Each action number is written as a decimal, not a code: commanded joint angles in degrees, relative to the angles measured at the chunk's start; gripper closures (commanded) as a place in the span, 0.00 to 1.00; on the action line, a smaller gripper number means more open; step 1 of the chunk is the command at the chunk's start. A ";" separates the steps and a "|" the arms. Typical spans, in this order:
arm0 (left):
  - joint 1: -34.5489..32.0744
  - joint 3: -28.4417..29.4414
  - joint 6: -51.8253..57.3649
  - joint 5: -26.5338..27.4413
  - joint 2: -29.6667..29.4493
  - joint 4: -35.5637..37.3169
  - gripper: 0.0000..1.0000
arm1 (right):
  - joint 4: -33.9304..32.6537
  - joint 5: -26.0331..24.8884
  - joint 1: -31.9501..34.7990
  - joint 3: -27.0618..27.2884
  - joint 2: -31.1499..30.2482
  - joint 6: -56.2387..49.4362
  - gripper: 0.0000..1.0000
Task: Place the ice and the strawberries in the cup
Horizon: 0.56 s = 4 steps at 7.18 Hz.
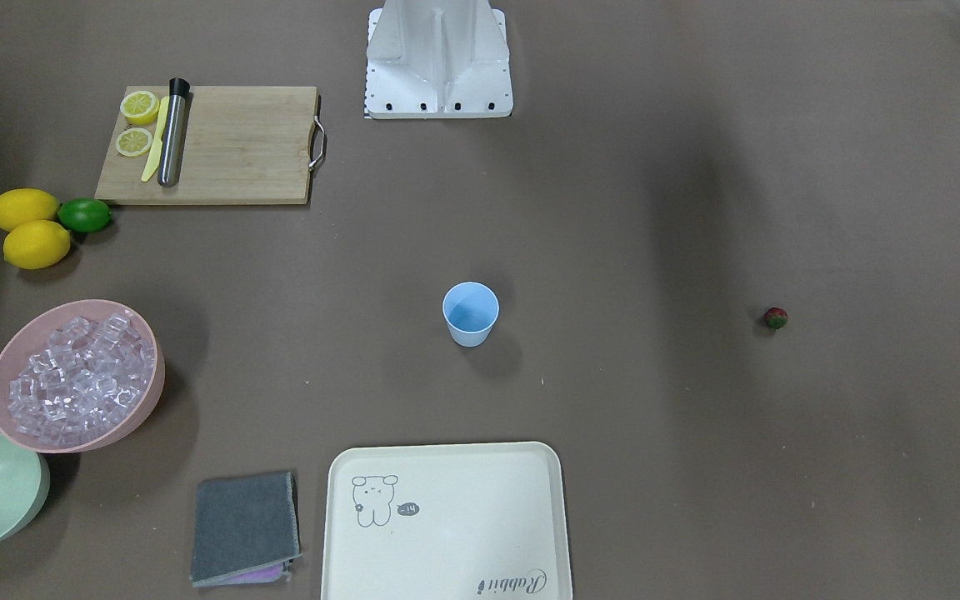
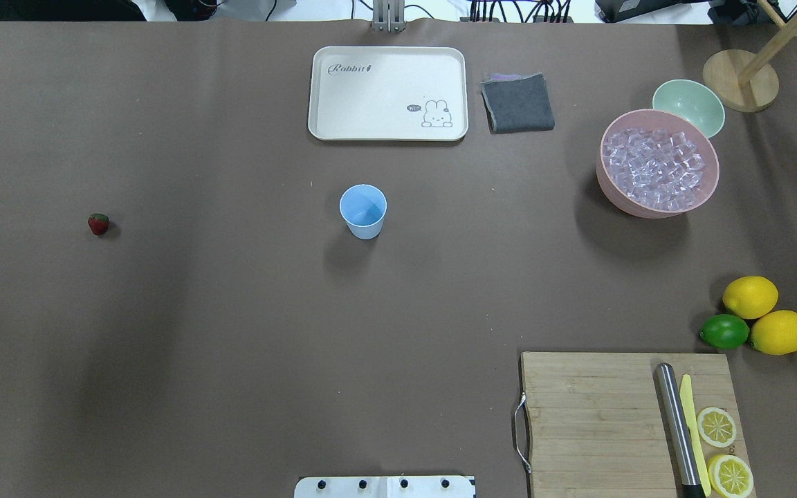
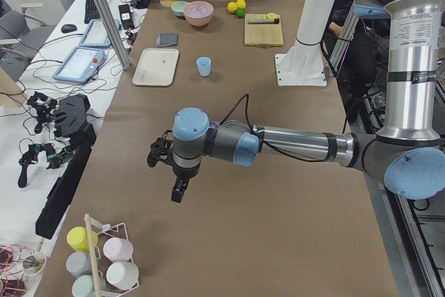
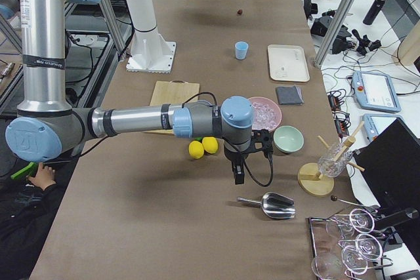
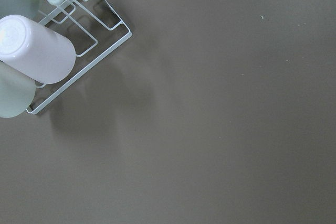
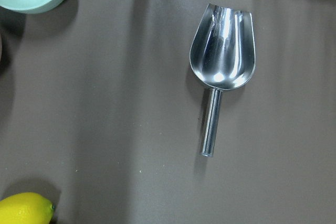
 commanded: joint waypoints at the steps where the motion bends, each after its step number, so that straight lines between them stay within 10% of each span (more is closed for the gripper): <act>1: 0.00 0.17 0.09 0.00 0.04 0.08 0.02 | 0.06 0.10 -0.07 -0.09 -0.05 -0.46 0.00; 4: 0.00 0.17 0.00 0.00 0.30 0.00 0.02 | -0.38 0.28 -1.56 0.61 4.15 4.86 0.01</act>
